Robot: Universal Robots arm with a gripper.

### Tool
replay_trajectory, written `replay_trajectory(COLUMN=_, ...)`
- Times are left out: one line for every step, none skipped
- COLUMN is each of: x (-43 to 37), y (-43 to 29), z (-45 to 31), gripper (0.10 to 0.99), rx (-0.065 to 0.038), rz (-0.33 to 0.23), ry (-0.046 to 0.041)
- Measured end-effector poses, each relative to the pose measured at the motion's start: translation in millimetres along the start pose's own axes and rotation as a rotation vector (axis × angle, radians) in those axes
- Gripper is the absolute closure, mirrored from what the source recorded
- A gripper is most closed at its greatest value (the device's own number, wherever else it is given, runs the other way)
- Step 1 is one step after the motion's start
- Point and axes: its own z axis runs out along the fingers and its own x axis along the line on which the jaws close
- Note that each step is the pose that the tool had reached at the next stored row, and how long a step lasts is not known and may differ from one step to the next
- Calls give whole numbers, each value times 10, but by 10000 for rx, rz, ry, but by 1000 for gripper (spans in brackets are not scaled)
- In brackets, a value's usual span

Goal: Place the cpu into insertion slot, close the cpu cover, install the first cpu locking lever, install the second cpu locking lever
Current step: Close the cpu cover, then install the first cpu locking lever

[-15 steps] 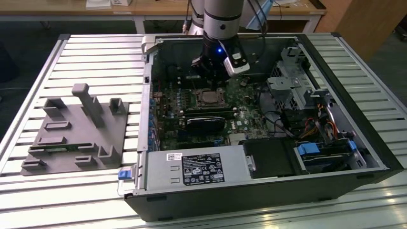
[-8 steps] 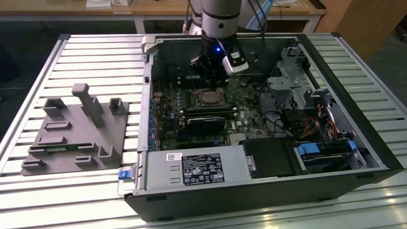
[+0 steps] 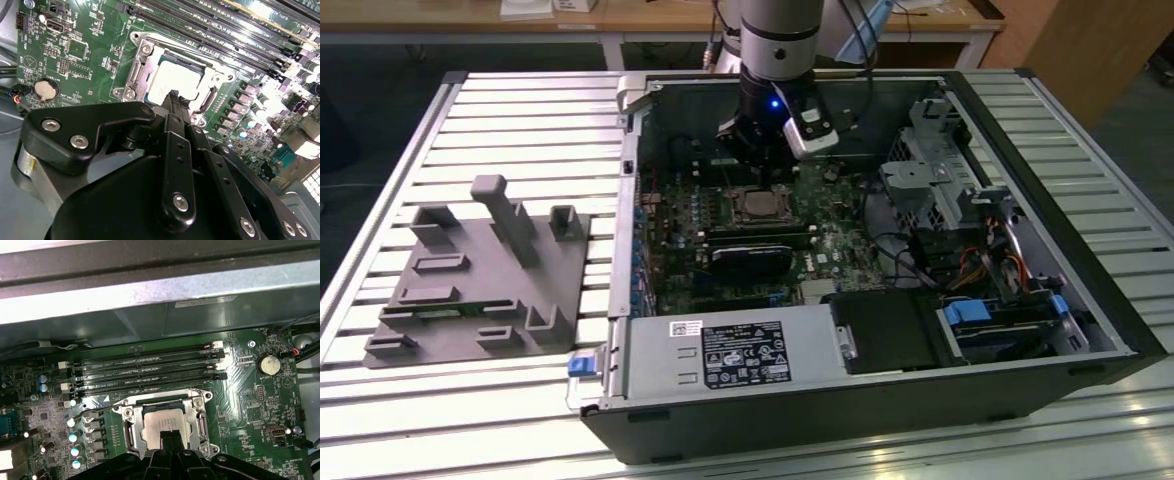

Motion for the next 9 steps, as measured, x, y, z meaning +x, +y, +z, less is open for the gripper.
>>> replay_trajectory(x=0, y=0, z=0, gripper=980, rx=0, rz=0, ry=0)
replay_trajectory(x=3, y=0, z=0, gripper=980, rx=0, rz=1, ry=0)
replay_trajectory(x=6, y=-1, z=0, gripper=980, rx=0, rz=0, ry=0)
replay_trajectory(x=6, y=-1, z=0, gripper=980, rx=-1, rz=1, ry=0)
replay_trajectory(x=6, y=-1, z=0, gripper=980, rx=0, rz=0, ry=0)
replay_trajectory(x=7, y=-1, z=0, gripper=980, rx=0, rz=0, ry=0)
replay_trajectory(x=7, y=-1, z=0, gripper=980, rx=0, rz=1, ry=0)
replay_trajectory(x=7, y=-1, z=0, gripper=980, rx=0, rz=0, ry=0)
replay_trajectory(x=7, y=-1, z=0, gripper=980, rx=0, rz=0, ry=0)
